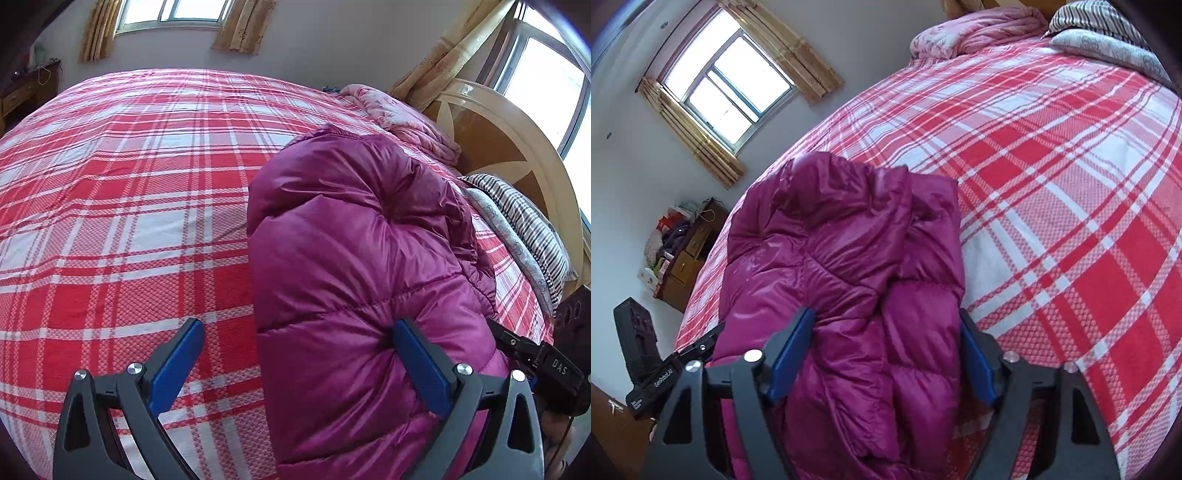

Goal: Fold large clothes

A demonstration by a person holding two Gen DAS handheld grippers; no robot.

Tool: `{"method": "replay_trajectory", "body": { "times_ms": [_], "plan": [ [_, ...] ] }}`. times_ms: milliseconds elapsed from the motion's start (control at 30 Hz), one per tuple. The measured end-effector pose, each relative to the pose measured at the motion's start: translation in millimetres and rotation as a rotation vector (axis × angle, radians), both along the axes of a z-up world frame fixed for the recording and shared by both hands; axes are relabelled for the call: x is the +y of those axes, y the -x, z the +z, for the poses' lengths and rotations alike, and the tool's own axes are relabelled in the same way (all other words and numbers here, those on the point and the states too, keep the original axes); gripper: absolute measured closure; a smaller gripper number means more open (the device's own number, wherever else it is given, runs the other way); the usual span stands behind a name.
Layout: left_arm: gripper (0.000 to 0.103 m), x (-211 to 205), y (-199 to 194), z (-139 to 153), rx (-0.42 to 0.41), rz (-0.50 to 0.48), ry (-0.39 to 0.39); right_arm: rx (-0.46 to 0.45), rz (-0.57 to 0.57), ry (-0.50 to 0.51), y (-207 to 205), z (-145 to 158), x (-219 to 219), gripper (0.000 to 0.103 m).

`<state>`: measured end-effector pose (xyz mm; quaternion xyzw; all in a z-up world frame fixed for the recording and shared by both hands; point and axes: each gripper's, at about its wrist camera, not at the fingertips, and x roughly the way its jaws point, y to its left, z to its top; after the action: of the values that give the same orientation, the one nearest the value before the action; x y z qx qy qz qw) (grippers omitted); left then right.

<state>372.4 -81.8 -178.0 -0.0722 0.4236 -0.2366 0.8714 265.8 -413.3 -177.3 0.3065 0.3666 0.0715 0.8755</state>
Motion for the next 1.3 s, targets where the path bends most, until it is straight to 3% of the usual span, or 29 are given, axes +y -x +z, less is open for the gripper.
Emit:
{"method": "replay_trajectory", "body": {
  "times_ms": [67,133,167,233,333,533,700,867,1300],
  "plan": [
    [0.007,-7.2,3.6,3.2,-0.008,-0.046,0.000,0.001,0.035,-0.043,-0.5,-1.6,2.8,0.057],
    [0.038,-16.7,14.4,10.3,-0.030,-0.108,-0.004,-0.005,0.039,-0.038,6.8,3.6,8.2,0.067],
    [0.040,-22.3,21.5,15.3,-0.058,-0.110,-0.045,-0.015,0.041,-0.027,11.0,8.0,12.7,0.075],
    [0.059,-28.4,34.9,25.5,-0.101,-0.114,-0.114,-0.033,0.048,-0.002,19.1,17.8,22.8,0.080],
    [0.070,-17.5,54.9,43.7,-0.135,-0.099,-0.122,-0.066,0.066,0.030,32.1,33.4,40.7,0.082],
    [0.073,25.4,104.9,81.9,-0.248,-0.049,-0.175,-0.132,0.151,0.013,41.7,51.4,82.3,0.082],
    [0.073,80.2,123.7,94.1,-0.259,0.045,-0.244,-0.162,0.261,-0.001,37.6,65.2,133.4,0.082],
    [0.073,134.7,143.0,98.7,-0.269,0.148,-0.260,-0.183,0.376,0.011,32.9,74.7,191.5,0.082],
    [0.074,243.6,169.3,98.0,-0.263,0.347,-0.310,-0.152,0.597,0.007,0.1,65.0,306.6,0.082]
  ]
}}
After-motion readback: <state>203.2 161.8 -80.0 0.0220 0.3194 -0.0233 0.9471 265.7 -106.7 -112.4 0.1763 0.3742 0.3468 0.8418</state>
